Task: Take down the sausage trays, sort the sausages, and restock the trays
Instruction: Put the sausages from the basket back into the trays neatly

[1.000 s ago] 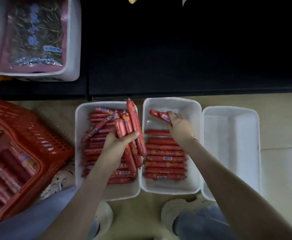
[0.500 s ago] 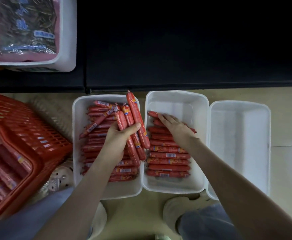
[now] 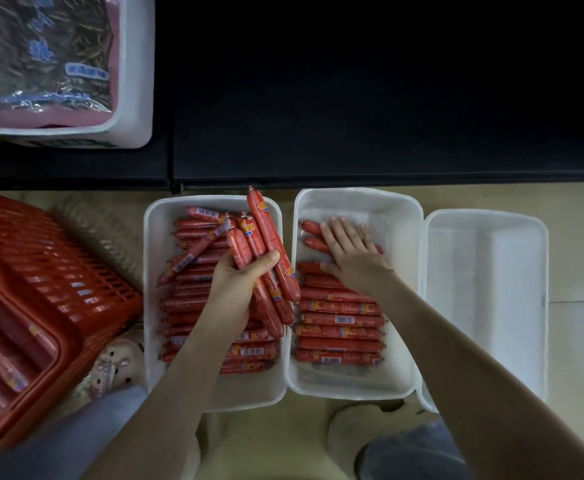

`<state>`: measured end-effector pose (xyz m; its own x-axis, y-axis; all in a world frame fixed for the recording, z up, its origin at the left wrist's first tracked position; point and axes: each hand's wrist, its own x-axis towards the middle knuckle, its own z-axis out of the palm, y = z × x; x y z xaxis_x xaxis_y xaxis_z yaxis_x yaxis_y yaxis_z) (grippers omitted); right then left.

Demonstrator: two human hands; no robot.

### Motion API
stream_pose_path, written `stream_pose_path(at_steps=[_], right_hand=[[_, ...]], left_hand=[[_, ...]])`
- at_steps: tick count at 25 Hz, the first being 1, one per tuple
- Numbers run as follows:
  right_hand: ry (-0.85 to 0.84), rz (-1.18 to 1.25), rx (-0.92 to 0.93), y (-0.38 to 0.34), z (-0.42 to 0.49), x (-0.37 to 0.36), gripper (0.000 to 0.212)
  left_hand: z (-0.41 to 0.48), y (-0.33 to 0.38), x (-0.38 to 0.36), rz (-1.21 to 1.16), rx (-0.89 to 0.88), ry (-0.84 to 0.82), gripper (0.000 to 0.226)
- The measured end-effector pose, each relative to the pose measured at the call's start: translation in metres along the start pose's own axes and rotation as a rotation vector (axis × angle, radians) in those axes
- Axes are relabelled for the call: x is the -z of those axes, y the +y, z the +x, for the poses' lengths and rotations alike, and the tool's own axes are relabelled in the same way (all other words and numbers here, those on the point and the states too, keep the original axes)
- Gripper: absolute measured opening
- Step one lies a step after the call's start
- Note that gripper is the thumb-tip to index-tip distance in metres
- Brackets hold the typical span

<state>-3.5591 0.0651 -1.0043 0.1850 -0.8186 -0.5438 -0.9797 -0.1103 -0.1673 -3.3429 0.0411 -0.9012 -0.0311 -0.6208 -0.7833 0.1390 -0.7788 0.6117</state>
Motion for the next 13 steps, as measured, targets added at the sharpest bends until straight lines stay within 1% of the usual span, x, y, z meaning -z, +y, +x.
stream_pose_path(at_steps=[2,5,6,7,8,9,10,11,12,13], right_hand=[[0.043,0.067,0.024,0.004,0.01,0.003,0.067],[0.01,0.179,0.106,-0.001,-0.001,0.001,0.055],[0.032,0.213,0.108,-0.006,-0.009,0.002,0.055],[0.078,0.315,0.079,-0.013,-0.018,0.006,0.058],[0.132,0.514,0.022,-0.022,-0.026,0.015,0.059],[0.171,0.806,-0.055,-0.033,-0.036,0.028,0.055],[0.169,1.188,-0.116,-0.042,-0.045,0.044,0.048],[0.147,1.543,-0.138,-0.049,-0.053,0.058,0.041],[0.132,1.792,-0.143,-0.052,-0.059,0.07,0.037],[0.137,1.866,-0.142,-0.051,-0.063,0.076,0.035]], left_hand=[[0.004,0.001,-0.002,-0.012,-0.005,0.0,0.024],[0.011,0.001,-0.009,-0.046,0.004,-0.014,0.02],[0.012,0.0,-0.013,-0.046,0.007,-0.019,0.021],[0.013,-0.001,-0.019,-0.038,0.007,-0.029,0.023],[0.014,-0.002,-0.026,-0.026,0.005,-0.051,0.025],[0.015,-0.004,-0.034,-0.017,0.006,-0.085,0.028],[0.014,-0.006,-0.042,-0.009,0.012,-0.129,0.032],[0.013,-0.008,-0.05,0.004,0.022,-0.179,0.034],[0.011,-0.008,-0.057,0.032,0.033,-0.222,0.034],[0.01,-0.009,-0.062,0.072,0.044,-0.255,0.033]])
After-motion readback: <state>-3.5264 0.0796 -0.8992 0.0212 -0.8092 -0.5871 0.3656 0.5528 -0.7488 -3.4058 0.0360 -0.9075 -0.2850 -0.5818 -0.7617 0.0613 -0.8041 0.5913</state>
